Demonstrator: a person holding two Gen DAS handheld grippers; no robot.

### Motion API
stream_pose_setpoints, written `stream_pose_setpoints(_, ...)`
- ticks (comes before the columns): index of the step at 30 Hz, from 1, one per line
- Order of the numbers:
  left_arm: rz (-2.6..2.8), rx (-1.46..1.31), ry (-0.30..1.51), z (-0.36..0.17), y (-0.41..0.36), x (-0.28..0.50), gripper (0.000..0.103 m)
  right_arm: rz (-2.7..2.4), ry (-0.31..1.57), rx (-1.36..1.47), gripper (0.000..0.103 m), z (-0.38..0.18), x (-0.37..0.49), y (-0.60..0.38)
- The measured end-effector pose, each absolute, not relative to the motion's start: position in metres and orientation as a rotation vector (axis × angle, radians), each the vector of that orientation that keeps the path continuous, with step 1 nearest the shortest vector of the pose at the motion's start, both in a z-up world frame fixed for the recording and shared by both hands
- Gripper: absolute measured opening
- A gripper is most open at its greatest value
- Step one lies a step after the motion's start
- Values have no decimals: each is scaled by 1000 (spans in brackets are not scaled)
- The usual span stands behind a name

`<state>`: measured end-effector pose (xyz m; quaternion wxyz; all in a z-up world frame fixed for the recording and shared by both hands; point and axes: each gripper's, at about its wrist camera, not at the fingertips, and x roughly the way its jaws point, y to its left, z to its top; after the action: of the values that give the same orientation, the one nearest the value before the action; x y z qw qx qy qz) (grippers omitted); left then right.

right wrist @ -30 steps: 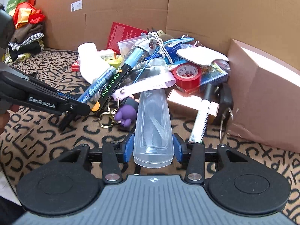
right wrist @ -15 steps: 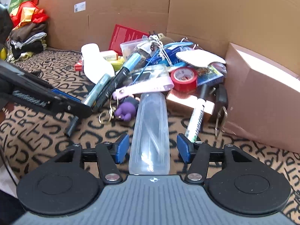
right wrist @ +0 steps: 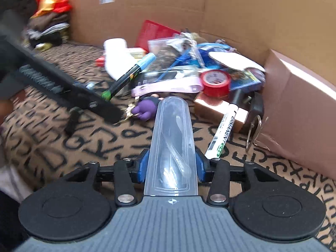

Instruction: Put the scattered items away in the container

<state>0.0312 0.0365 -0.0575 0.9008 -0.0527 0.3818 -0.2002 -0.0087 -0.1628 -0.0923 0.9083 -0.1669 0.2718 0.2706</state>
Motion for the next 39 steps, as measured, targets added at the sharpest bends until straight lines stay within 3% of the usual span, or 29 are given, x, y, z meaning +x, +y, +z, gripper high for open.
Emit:
stream_pose_setpoints(3, -414, -83, 804, -61, 31, 32, 64, 568, 534, -399, 51, -92, -19, -168)
stream_pose_setpoints(7, -424, -94, 816, -62, 33, 33, 64, 501, 537, -384, 65, -90, -22, -177)
stream_pose_setpoints(12, -458, -105, 797, -58, 21, 40, 66, 454, 538, -374, 71, -91, -25, -185)
stream_pose_setpoints(26, -496, -95, 764, -60, -11, 75, 69, 366, 627, -145, 71, -94, -34, -210)
stream_pose_setpoints(36, -535, -64, 759, -61, -11, 55, 71, 321, 635, -93, 71, -94, -30, -218)
stream_pose_setpoints(39, -549, -90, 768, -63, -10, 63, 71, 317, 629, -80, 65, -94, -33, -215)
